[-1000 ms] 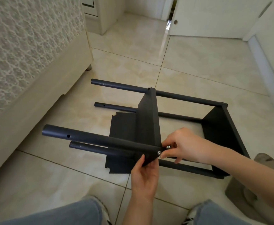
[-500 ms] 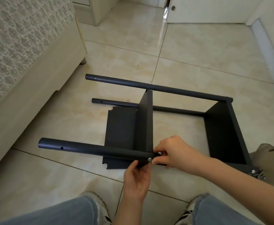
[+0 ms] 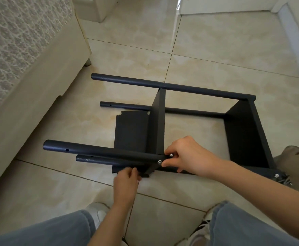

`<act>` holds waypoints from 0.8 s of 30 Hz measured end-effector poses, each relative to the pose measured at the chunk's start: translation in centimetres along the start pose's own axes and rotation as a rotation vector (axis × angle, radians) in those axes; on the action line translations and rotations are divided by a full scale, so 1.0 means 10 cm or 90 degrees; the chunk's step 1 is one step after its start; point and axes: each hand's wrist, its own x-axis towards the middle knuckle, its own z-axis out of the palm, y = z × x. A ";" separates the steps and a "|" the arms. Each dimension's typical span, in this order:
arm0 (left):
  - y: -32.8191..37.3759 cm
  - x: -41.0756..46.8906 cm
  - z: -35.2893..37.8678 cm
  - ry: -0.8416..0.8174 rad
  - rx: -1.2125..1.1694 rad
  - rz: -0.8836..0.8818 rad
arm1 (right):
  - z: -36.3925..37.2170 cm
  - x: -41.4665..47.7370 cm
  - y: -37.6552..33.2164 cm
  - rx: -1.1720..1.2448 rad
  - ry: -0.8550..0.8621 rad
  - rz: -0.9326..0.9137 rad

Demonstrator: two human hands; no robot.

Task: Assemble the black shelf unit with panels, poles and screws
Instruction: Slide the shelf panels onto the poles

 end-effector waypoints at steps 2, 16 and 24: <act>-0.05 0.05 -0.07 0.080 0.190 0.180 | -0.01 0.00 0.00 0.013 -0.006 0.002; -0.24 0.36 0.02 -0.058 0.419 0.355 | -0.03 0.02 -0.06 -0.030 -0.019 0.003; -0.26 0.27 0.05 -0.043 0.395 0.294 | 0.07 0.03 -0.07 -0.019 -0.034 -0.002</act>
